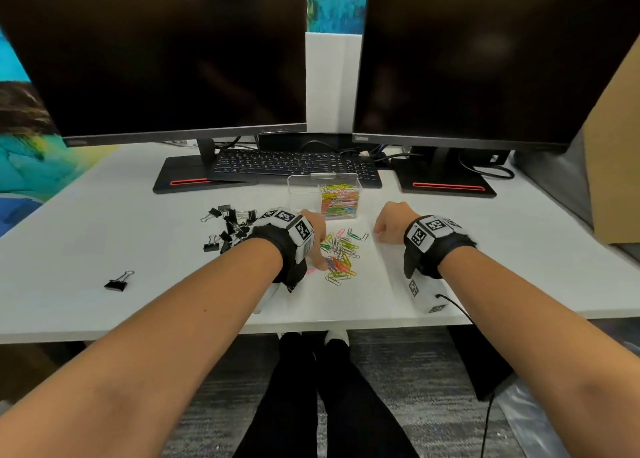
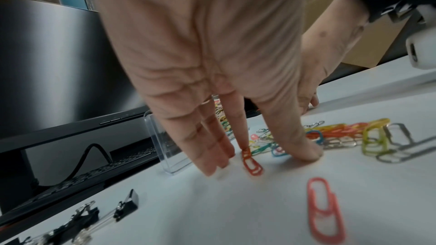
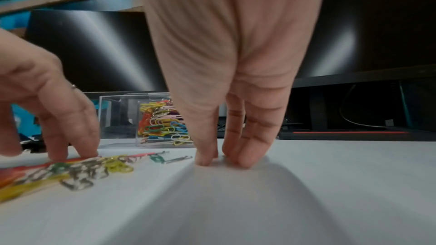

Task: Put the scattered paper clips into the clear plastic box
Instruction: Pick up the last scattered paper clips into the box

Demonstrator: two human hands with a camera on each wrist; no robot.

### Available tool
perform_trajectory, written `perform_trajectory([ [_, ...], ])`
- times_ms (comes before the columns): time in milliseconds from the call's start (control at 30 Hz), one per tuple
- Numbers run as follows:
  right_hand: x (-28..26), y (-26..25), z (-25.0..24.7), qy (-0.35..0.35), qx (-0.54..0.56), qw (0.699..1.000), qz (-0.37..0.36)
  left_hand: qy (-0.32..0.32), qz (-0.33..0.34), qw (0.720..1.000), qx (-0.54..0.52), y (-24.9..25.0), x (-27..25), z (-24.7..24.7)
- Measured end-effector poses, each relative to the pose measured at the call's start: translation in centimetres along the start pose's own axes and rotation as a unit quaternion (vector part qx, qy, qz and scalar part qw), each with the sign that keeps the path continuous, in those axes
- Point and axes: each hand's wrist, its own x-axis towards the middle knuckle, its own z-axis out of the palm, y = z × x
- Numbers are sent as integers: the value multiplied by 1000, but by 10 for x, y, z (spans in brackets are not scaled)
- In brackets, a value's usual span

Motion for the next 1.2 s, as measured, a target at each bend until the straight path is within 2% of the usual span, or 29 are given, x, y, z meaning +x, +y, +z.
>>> perform_trajectory([
  [200, 14, 0, 3, 0, 40, 998, 54, 18, 16, 1000, -13, 12, 1, -8],
  [400, 20, 10, 4, -8, 64, 996, 69, 30, 73, 997, 1, 20, 0, -19],
  [567, 22, 20, 8, -27, 104, 991, 76, -17, 131, 990, -51, 24, 1, -21],
  [733, 34, 20, 13, -55, 38, 996, 53, 5, 125, 987, -102, 25, 8, -13],
  [833, 42, 21, 21, -69, 0, 996, 63, 19, 119, 987, -107, 21, 12, -10],
  [1200, 57, 22, 38, -48, -27, 995, 86, 56, 120, 985, -111, 16, 19, -4],
])
